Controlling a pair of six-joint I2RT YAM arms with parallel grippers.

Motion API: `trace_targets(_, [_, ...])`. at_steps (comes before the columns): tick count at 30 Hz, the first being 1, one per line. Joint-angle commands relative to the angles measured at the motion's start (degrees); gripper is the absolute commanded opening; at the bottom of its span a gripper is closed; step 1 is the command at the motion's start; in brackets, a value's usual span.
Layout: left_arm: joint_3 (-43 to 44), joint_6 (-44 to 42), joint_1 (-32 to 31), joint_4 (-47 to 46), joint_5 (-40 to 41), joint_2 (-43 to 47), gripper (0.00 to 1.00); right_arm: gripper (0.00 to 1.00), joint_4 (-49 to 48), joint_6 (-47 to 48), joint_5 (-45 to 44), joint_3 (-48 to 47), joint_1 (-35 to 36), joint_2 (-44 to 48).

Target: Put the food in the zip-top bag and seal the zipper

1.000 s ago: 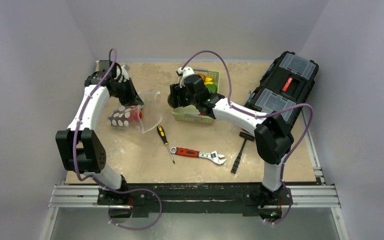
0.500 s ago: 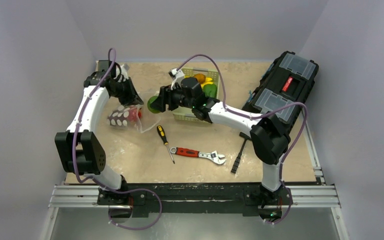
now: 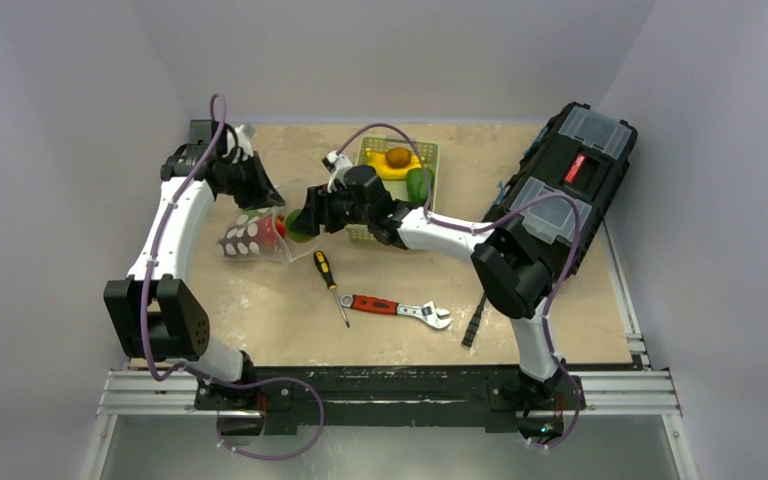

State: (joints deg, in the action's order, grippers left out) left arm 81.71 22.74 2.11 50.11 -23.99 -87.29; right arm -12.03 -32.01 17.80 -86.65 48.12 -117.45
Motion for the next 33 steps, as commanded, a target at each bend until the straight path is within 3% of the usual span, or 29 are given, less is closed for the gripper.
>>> trace_targets(1, [-0.9,-1.6,-0.2,-2.3,0.0,3.2,0.00,0.39,-2.5,-1.6,2.0,-3.8,0.6,0.1])
trace_targets(9, [-2.1,-1.6,0.5,-3.2,0.2,5.2,0.00,0.68,-1.2,-1.6,1.7,-5.6,1.1,-0.5])
trace_targets(15, [-2.8,-1.7,1.1,-4.2,-0.7,6.2,0.00,0.79,0.9,-0.4,0.8,-7.1,1.7,-0.7])
trace_targets(33, [-3.4,-1.4,2.6,-4.5,-0.1,6.7,0.00,0.81,4.5,4.5,-4.0,-3.1,1.9,6.5])
